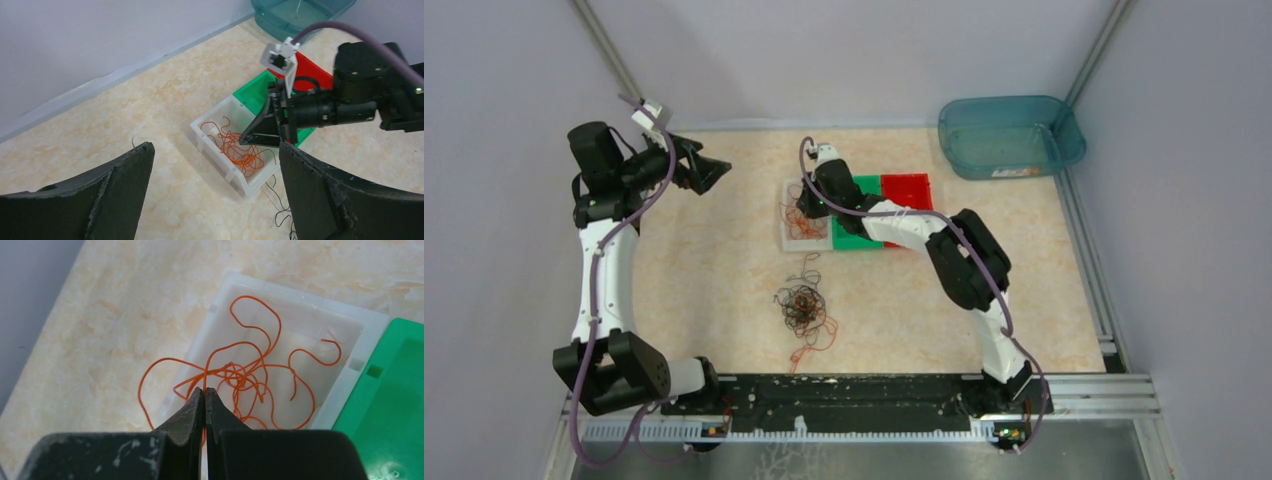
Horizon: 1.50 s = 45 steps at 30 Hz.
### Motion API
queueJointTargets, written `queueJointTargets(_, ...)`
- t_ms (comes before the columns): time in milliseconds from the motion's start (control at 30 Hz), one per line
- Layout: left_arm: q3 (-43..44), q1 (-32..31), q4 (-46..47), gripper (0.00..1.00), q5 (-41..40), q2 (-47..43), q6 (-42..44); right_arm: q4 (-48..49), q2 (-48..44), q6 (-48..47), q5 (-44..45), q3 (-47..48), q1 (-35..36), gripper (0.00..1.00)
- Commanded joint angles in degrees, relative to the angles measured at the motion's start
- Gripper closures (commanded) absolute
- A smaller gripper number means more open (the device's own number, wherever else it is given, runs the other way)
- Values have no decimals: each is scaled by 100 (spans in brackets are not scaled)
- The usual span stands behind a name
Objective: Untangle the cables
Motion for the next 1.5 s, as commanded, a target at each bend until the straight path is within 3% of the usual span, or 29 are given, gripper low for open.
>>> queueJointTargets(0, 19, 39, 37, 0, 167, -43, -87, -1121, 615, -583, 331, 1040, -48, 100)
queueJointTargets(233, 61, 39, -427, 0, 37, -128, 27, -1198, 852, -1046, 731, 1368, -39, 87)
queueJointTargets(300, 59, 40, -543, 0, -30, -152, 68, -1002, 621, -1191, 632, 1315, -33, 70)
queueJointTargets(433, 137, 48, -733, 0, -140, -150, 104, -613, 43, -1594, 460, 1249, 37, 61)
queueJointTargets(633, 251, 49, -902, 0, -195, -215, 32, -975, -636, -1695, 299, 1381, 66, 47)
queueJointTargets(867, 224, 48, -1249, 0, -366, -407, 222, -1292, -1788, -2008, 644, 380, 172, 20)
queueJointTargets(1067, 267, 52, -1627, 0, -486, -454, 652, -1056, -3310, -1928, 676, -1623, 257, 15)
queueJointTargets(1233, 404, 52, -2042, 0, -580, -502, 998, -961, -4344, -1916, 552, -3098, 801, 14)
queueJointTargets(1467, 256, 49, -2212, 0, -454, -641, 1162, 17, -4741, -1622, -532, -4789, 1494, 22)
